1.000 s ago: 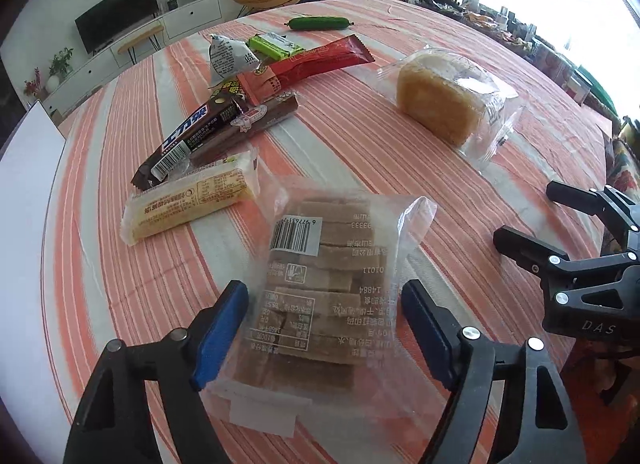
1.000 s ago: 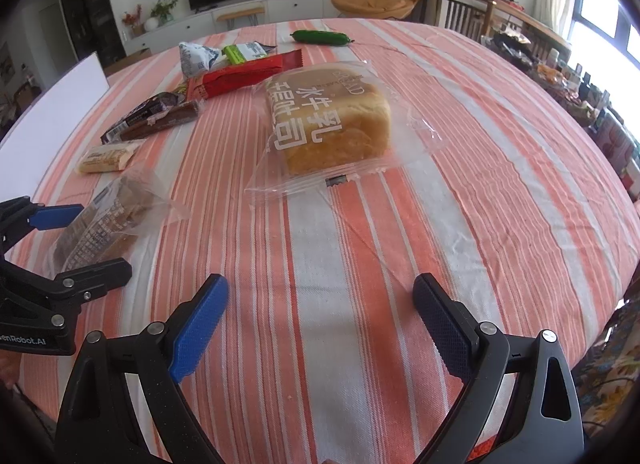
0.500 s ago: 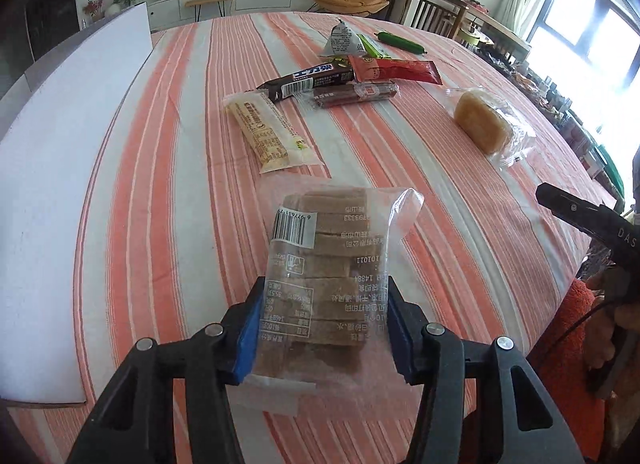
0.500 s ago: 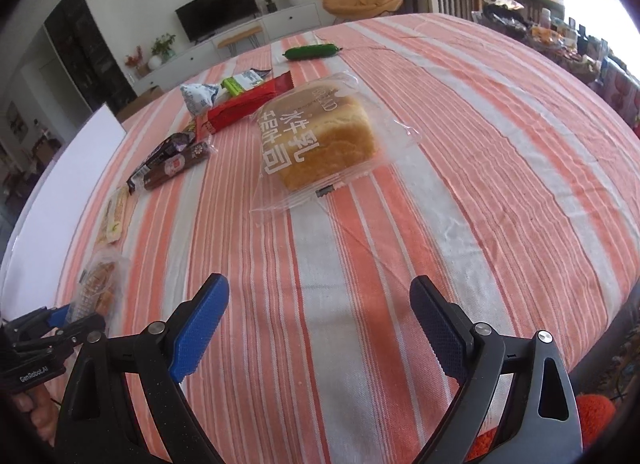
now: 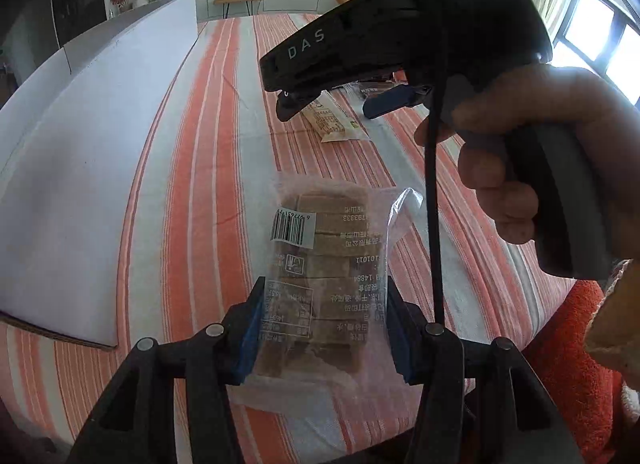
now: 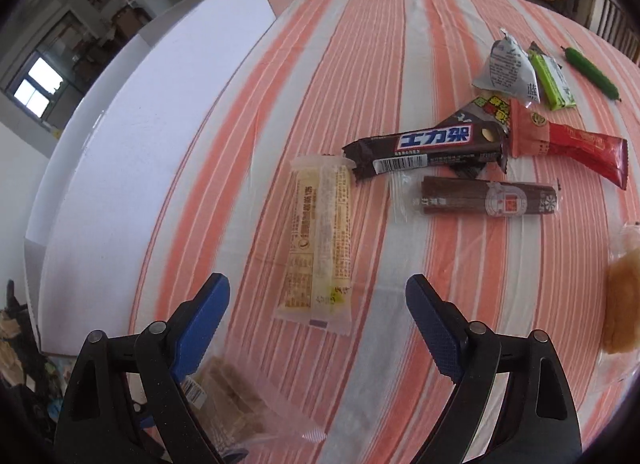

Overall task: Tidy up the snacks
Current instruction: 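Carry biscuit bag and yellow bar into the white box and open both tools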

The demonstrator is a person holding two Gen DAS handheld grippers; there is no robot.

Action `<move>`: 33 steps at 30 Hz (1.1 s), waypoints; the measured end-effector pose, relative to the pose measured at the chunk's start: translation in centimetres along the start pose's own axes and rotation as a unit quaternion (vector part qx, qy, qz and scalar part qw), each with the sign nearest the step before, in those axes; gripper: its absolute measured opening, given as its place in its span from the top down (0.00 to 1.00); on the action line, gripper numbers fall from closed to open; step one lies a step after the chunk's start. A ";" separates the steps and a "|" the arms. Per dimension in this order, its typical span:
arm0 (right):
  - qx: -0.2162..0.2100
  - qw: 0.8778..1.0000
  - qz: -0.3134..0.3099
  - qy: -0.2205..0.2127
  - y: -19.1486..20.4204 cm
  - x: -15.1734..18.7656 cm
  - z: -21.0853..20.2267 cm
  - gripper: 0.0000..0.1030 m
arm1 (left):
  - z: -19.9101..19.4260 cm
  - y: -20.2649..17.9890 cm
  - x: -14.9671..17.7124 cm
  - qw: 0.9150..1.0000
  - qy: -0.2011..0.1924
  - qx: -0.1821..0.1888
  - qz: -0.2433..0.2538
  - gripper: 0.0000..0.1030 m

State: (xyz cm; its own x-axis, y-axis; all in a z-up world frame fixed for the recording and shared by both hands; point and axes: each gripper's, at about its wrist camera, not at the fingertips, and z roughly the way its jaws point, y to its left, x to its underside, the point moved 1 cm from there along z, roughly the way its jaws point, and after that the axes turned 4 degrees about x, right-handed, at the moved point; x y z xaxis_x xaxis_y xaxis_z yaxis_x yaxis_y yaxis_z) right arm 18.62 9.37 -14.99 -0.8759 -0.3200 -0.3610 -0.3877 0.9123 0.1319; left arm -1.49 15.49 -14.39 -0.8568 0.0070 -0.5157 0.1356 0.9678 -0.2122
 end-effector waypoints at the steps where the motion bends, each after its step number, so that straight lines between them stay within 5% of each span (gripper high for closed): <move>1: 0.026 1.000 -0.010 -0.005 0.5 -0.4 0.4 0.28 | -0.3 0.1 0.1 1.000 -0.003 0.001 -0.001 0.49; 3: 0.062 0.997 -0.035 -0.016 1.3 -0.4 0.1 0.71 | -1.2 0.5 0.1 1.000 -0.010 0.009 -0.009 0.49; 5: 0.018 1.000 -0.007 -0.010 0.1 0.3 -0.8 0.72 | -2.4 0.9 -0.2 0.999 -0.021 0.025 -0.025 0.49; 11: -0.030 0.997 0.048 -0.043 -3.7 3.0 -6.2 0.72 | -7.4 2.3 -2.7 0.991 -0.077 0.079 -0.075 0.49; 14: -0.062 0.995 0.046 -0.061 -2.7 2.6 -9.3 0.72 | -10.7 4.6 -4.6 0.986 -0.111 0.081 -0.100 0.49; 17: -0.120 0.989 0.025 -0.083 1.0 0.9 -12.4 0.72 | -13.5 8.5 -6.4 0.982 -0.138 0.044 -0.121 0.49; 21: -0.192 0.975 -0.019 -0.107 8.8 -2.6 -15.3 0.72 | -16.0 15.3 -9.5 0.974 -0.164 -0.058 -0.145 0.49; 27: -0.223 0.967 -0.040 -0.113 17.5 -7.9 -14.7 0.72 | -17.0 22.5 -11.3 0.959 -0.171 -0.144 -0.175 0.49; 29: -0.210 0.968 -0.060 -0.125 19.4 -9.1 -14.3 0.61 | -16.5 23.6 -11.3 0.956 -0.161 -0.168 -0.177 0.48; 30: -0.206 0.968 -0.058 -0.130 19.7 -9.7 -14.2 0.30 | -16.4 23.9 -11.1 0.953 -0.163 -0.182 -0.181 0.43; 31: -0.211 0.966 -0.049 -0.140 19.6 -9.9 -14.4 0.21 | -16.3 24.3 -10.9 0.949 -0.168 -0.191 -0.188 0.30; 33: -0.227 0.960 -0.047 -0.156 18.3 -9.5 -15.6 0.22 | -16.2 24.7 -9.9 0.944 -0.183 -0.193 -0.193 0.17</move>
State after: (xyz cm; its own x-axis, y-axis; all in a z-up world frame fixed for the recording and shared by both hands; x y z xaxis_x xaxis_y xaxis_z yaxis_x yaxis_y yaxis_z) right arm 15.40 25.13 5.22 -0.7296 -0.2386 -0.6409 -0.6080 0.6555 0.4479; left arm 2.23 43.42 -1.08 -0.5660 -0.3848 -0.7291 -0.4034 0.9006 -0.1621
